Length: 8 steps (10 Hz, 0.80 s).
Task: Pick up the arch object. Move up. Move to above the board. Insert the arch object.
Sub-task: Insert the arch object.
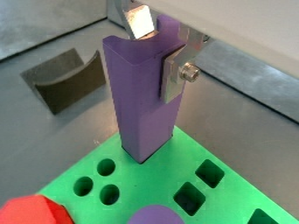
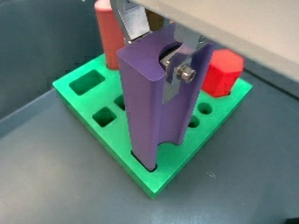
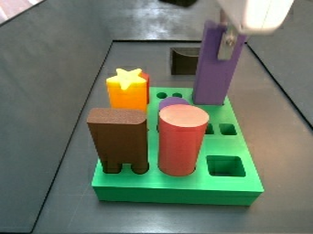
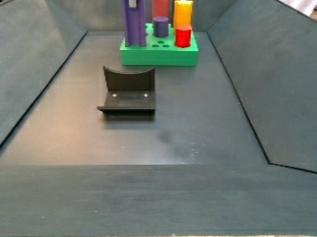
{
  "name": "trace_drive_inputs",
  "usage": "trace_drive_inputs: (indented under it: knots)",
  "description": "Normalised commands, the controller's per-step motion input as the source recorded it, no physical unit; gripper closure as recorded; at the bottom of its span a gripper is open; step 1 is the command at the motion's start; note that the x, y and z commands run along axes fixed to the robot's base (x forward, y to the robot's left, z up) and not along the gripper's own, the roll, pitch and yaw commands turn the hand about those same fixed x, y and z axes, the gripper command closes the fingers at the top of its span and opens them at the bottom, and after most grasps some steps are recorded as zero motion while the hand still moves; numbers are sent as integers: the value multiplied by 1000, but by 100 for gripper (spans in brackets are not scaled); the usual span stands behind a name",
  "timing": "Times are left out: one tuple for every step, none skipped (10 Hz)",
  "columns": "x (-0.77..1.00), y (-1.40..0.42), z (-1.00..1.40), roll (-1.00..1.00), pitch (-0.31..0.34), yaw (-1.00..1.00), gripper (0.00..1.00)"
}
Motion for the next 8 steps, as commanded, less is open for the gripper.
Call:
trace_drive_inputs:
  knots:
    - [189, 0, -426, 4, 11, 0, 100]
    - [77, 0, -463, 20, 20, 0, 100]
    - [34, 0, -491, 27, 31, 0, 100]
    - [26, 0, -386, 14, 31, 0, 100]
    - [34, 0, -291, 13, 36, 0, 100]
    - [117, 14, -254, 0, 1, 0, 100]
    - [49, 0, -114, 0, 0, -6, 100]
    - [0, 0, 0, 0, 0, 0, 100]
